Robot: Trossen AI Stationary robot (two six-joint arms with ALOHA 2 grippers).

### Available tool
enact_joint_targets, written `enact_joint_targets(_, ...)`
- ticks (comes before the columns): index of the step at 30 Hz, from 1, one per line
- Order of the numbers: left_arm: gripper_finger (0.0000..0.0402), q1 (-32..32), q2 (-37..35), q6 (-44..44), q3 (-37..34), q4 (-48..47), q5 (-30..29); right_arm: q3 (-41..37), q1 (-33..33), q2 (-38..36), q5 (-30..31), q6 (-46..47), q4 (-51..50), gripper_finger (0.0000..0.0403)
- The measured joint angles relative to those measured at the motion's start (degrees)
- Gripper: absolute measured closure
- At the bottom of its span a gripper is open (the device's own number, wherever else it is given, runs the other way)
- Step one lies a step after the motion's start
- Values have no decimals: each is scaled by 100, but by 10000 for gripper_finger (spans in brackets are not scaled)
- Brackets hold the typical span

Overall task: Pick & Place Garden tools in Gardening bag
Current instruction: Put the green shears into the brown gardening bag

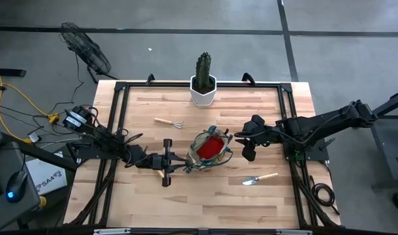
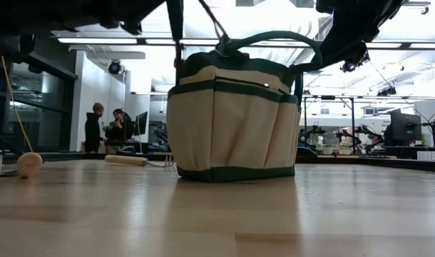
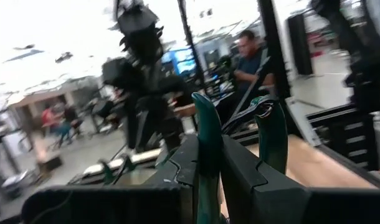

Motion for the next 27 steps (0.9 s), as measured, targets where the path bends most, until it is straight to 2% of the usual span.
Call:
enact_joint_targets(7,367,0,0,-172,0,-73,-856,0,1,0,2,1,-2,311)
enact_joint_targets(15,367,3,0,-755,0,-60,-1790,0,-1,0,50,1,-2,311)
enact_joint_targets(21,367,5,0,-1030,0,-57,-2077,0,-1,0,48,1,-2,311)
enact_joint_targets(27,367,5,0,-1023,2,-145,-1957,0,-1,0,149,1,-2,311)
